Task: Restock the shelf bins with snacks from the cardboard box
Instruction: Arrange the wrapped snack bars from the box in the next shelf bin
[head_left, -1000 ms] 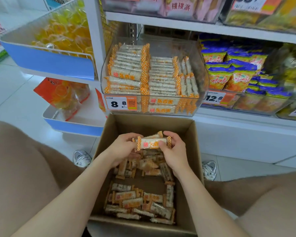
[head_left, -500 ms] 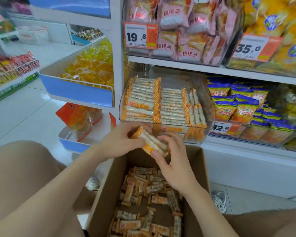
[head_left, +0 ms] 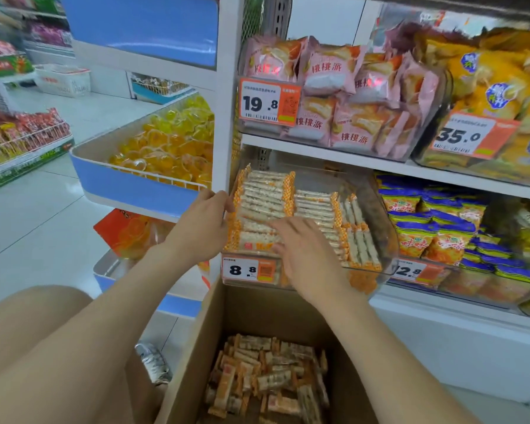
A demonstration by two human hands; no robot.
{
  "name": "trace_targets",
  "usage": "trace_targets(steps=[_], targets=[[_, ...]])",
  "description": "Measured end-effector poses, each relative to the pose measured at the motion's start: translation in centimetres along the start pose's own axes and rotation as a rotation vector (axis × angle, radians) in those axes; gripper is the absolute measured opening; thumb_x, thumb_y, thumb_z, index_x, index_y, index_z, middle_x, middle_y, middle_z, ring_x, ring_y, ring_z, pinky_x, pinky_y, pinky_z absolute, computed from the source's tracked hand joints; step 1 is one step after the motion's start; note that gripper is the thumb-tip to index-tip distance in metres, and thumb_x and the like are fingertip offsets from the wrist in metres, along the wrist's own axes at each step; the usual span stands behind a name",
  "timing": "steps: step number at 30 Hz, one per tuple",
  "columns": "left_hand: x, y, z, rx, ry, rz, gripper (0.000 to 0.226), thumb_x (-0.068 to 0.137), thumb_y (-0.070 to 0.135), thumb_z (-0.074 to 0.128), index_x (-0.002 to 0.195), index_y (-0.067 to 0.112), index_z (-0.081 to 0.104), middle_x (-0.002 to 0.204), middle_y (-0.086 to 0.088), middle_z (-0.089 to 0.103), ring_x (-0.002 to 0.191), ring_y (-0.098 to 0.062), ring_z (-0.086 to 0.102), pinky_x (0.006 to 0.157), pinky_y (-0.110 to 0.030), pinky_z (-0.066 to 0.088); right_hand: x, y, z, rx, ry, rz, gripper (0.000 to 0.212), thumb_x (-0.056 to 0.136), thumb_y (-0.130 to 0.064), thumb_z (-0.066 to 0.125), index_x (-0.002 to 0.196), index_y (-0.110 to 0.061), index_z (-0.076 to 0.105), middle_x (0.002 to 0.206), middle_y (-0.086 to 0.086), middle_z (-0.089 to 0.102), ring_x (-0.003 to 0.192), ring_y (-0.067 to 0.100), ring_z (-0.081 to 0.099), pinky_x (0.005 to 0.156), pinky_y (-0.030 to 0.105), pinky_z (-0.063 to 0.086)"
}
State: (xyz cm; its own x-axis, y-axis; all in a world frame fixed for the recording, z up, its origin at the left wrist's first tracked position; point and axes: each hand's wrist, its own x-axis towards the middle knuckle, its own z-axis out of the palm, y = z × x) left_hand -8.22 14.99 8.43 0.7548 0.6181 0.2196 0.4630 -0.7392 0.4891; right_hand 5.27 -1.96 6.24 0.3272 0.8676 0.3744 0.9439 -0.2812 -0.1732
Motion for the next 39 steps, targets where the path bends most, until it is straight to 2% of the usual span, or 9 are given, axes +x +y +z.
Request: trace_targets(steps=[5, 10, 17, 22, 26, 30, 33, 36, 39], targets=[[0.6, -0.1, 1.0, 0.051, 0.067, 0.042, 0.034, 0.098, 0.010, 0.048, 0.130, 0.020, 0.051, 0.099, -0.008, 0.060, 0.088, -0.035, 0.058, 0.063, -0.040, 0.042, 2.0, -0.6, 1.6, 0.070, 0.039, 0.140, 0.048, 0.103, -0.016, 0.061, 0.150, -0.025, 0.055, 0.157, 0.007, 0.046, 0.148, 0.033, 0.036, 0.123, 0.051, 0.034], [0.5, 0.5, 0.5, 0.080, -0.003, 0.074, 0.042, 0.103, 0.013, 0.046, 0.143, 0.019, 0.058, 0.156, -0.008, 0.041, 0.133, -0.033, 0.052, 0.101, -0.046, 0.046, 1.4, -1.6, 3.3, 0.002, -0.054, 0.148, 0.060, 0.102, -0.013, 0.056, 0.158, -0.027, 0.042, 0.173, 0.014, 0.011, 0.161, 0.040, -0.004, 0.131, 0.054, 0.012], [0.1, -0.1, 1.3, 0.191, -0.064, 0.137, 0.035, 0.111, 0.033, 0.041, 0.142, 0.024, 0.055, 0.162, -0.003, 0.028, 0.123, -0.037, 0.061, 0.091, -0.047, 0.055, 1.1, -2.2, 3.0, 0.104, -0.105, 0.186, 0.077, 0.106, -0.019, 0.047, 0.168, -0.024, 0.001, 0.174, 0.011, -0.013, 0.156, 0.038, -0.027, 0.130, 0.056, 0.003], [0.7, -0.1, 1.2, 0.185, -0.097, 0.178, 0.035, 0.111, 0.029, 0.042, 0.142, 0.017, 0.055, 0.166, -0.003, 0.026, 0.133, -0.031, 0.055, 0.099, -0.041, 0.048, 3.7, -1.2, 2.6, 0.154, -0.041, 0.269, 0.072, 0.106, -0.031, 0.035, 0.167, -0.010, 0.002, 0.174, 0.019, -0.005, 0.161, 0.034, -0.009, 0.132, 0.048, 0.002], [0.8, -0.4, 1.8, 0.220, -0.078, 0.169, 0.035, 0.110, 0.030, 0.041, 0.140, 0.017, 0.054, 0.166, -0.006, 0.027, 0.128, -0.041, 0.057, 0.100, -0.050, 0.051, 5.1, -0.5, 3.3, 0.071, -0.159, 0.164, 0.074, 0.097, -0.043, 0.019, 0.160, -0.008, 0.034, 0.166, 0.019, 0.033, 0.159, 0.033, 0.015, 0.131, 0.049, 0.006], [-0.2, 0.0, 1.9, 0.325, 0.066, 0.165, 0.032, 0.107, 0.026, 0.044, 0.135, 0.015, 0.055, 0.153, -0.008, 0.039, 0.118, -0.042, 0.054, 0.089, -0.052, 0.051, 2.1, -0.9, 1.7, 0.162, 0.168, 0.126, 0.046, 0.103, -0.024, 0.046, 0.145, -0.009, 0.058, 0.151, 0.009, 0.053, 0.147, 0.024, 0.039, 0.126, 0.041, 0.030], [-1.6, 0.8, 1.5, 0.341, 0.285, 0.237, 0.022, 0.099, 0.020, 0.054, 0.118, 0.012, 0.060, 0.123, -0.011, 0.052, 0.100, -0.034, 0.051, 0.076, -0.045, 0.048, -3.3, -1.8, 0.9, 0.290, 0.347, 0.017, 0.026, 0.098, -0.013, 0.054, 0.114, -0.012, 0.074, 0.113, -0.002, 0.069, 0.111, 0.014, 0.061, 0.095, 0.028, 0.051], [-4.2, 2.3, 1.6, 0.130, 0.318, 0.299, 0.005, 0.095, 0.022, 0.058, 0.098, 0.018, 0.057, 0.087, 0.003, 0.053, 0.077, -0.021, 0.050, 0.061, -0.037, 0.041, -8.3, -1.3, 1.3, 0.352, 0.059, 0.077, 0.024, 0.100, -0.019, 0.054, 0.108, -0.025, 0.075, 0.096, -0.017, 0.070, 0.088, 0.001, 0.063, 0.076, 0.020, 0.050], [-7.3, 3.6, 4.3, 0.031, -0.028, 0.277, 0.006, 0.096, 0.031, 0.055, 0.091, 0.030, 0.050, 0.066, 0.009, 0.055, 0.061, -0.012, 0.054, 0.054, -0.035, 0.048, -11.3, 1.2, 2.4, 0.371, -0.465, 0.170, 0.028, 0.105, -0.020, 0.052, 0.124, -0.030, 0.071, 0.083, -0.022, 0.066, 0.072, -0.006, 0.063, 0.064, 0.011, 0.044]])
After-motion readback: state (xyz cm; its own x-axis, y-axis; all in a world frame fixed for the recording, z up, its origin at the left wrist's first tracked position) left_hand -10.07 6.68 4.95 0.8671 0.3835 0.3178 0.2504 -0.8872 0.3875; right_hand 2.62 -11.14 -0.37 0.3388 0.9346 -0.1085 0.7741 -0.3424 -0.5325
